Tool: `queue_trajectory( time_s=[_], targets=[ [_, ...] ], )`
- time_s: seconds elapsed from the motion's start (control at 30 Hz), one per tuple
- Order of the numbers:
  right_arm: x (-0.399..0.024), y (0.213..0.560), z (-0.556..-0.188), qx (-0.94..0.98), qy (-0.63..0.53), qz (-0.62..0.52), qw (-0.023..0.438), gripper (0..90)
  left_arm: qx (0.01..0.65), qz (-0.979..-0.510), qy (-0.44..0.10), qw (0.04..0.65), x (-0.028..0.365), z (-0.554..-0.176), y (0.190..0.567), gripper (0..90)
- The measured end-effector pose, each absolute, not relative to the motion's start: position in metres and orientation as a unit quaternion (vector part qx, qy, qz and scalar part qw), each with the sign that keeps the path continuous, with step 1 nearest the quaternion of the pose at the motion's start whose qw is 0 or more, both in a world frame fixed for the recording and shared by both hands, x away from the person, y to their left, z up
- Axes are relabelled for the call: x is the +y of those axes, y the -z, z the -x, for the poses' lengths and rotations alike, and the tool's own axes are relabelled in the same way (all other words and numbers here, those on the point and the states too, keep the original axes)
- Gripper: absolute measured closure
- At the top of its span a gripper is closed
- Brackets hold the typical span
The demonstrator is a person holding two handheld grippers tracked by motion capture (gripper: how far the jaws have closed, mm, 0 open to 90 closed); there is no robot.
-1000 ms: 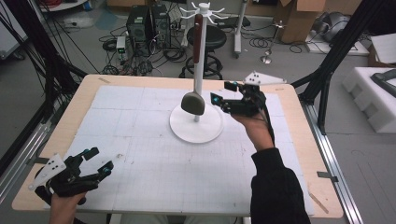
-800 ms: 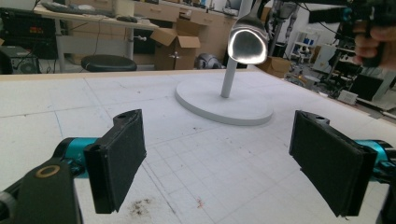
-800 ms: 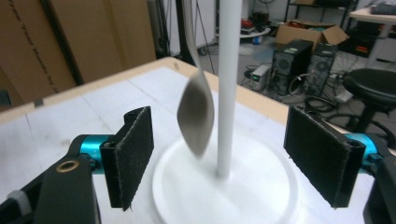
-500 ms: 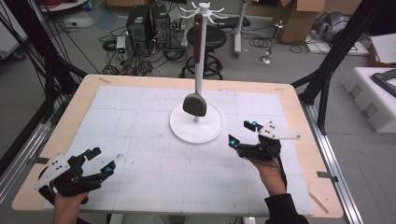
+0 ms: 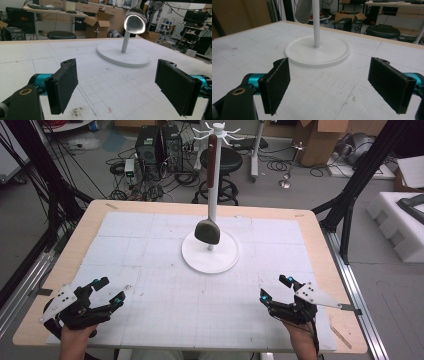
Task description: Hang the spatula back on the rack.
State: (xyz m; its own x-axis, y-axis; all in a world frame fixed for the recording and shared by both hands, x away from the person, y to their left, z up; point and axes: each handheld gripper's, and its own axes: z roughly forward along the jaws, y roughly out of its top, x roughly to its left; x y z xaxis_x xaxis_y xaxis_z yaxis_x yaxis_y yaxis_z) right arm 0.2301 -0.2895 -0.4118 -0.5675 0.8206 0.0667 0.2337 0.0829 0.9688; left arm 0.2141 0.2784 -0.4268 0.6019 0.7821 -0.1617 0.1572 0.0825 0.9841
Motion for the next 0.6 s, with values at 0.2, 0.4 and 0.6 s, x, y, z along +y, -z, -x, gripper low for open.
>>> queue_trajectory(
  time_s=[0.2,0.4,0.6],
  targets=[
    [-0.289,0.420,-0.222,0.693,-0.547,-0.387,0.266,17.3,0.369,-0.630,-0.251,0.636,0.279,-0.210,0.425,18.5],
    [-0.293,0.425,-0.222,0.686,-0.549,-0.397,0.265,17.3,0.368,-0.634,-0.250,0.633,0.276,-0.210,0.427,18.6],
    [-0.295,0.427,-0.223,0.682,-0.549,-0.400,0.269,17.4,0.369,-0.636,-0.247,0.631,0.276,-0.211,0.429,18.5]
  ],
)
